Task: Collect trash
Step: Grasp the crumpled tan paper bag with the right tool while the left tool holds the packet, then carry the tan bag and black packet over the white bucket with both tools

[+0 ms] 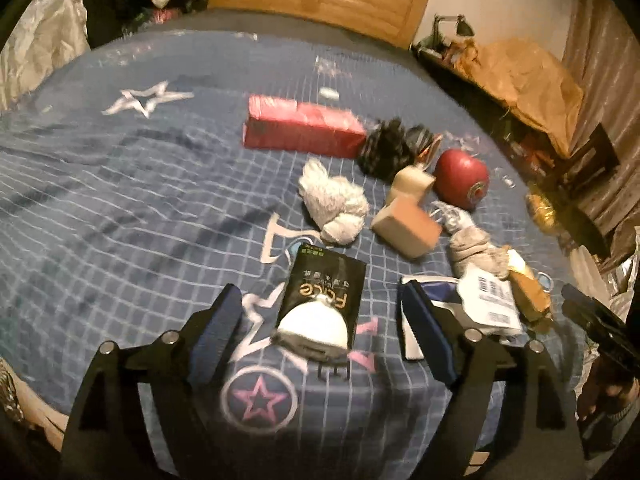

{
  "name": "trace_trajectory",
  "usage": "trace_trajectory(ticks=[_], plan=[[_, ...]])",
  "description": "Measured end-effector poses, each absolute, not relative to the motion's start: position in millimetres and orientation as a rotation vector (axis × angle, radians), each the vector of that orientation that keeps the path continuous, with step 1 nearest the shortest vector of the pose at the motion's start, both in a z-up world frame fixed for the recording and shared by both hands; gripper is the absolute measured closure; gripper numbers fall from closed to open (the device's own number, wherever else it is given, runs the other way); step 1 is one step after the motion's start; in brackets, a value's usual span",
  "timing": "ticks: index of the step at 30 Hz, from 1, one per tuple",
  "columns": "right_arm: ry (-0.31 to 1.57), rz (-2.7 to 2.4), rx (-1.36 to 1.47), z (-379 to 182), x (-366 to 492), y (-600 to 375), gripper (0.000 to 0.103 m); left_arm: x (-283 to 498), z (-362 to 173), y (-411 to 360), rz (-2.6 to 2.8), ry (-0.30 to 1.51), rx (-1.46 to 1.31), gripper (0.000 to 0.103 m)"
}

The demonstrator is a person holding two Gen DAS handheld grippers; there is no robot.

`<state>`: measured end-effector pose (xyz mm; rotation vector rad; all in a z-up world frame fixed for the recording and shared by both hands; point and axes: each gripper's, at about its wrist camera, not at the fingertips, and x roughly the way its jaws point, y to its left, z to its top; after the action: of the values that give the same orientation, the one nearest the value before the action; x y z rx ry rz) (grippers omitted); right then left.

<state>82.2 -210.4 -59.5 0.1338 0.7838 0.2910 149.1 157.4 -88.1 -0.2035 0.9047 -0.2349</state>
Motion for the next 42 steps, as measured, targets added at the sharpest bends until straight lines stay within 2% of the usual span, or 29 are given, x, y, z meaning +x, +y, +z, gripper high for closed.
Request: trace_trajectory(ticks=[4, 11, 12, 14, 15, 17, 19, 30, 42], plan=[[0.759, 0.313, 0.171, -57, 80, -222, 0.028, 141, -81, 148, -0.244, 0.866, -0.113, 0.021], [0.796, 0.374, 0.15, -76, 108, -204, 0.029, 172, -114, 138, -0.211, 0.949, -0.068, 0.023], [0.817, 0.387, 0.15, -81, 113, -200, 0.03, 176, -121, 137, -0.21, 0.965, -0.066, 0.026], [0.876, 0.407, 0.148, -93, 120, -193, 0.049, 176, -125, 136, -0.191, 0.961, -0.043, 0.034], [0.894, 0.405, 0.139, -99, 122, -189, 0.049, 175, -125, 136, -0.183, 0.945, -0.026, 0.039], [0.878, 0.402, 0.145, -101, 118, -187, 0.049, 172, -124, 140, -0.166, 0.93, -0.037, 0.062], [0.863, 0.397, 0.177, -99, 114, -190, 0.05, 170, -121, 148, -0.151, 0.925, -0.087, 0.065], [0.706, 0.336, 0.183, -59, 59, -198, 0.05, 123, -55, 133, -0.108, 0.773, -0.125, 0.066], [0.568, 0.229, 0.236, -27, 14, -241, 0.05, 103, -2, 52, -0.25, 0.675, -0.099, 0.065]])
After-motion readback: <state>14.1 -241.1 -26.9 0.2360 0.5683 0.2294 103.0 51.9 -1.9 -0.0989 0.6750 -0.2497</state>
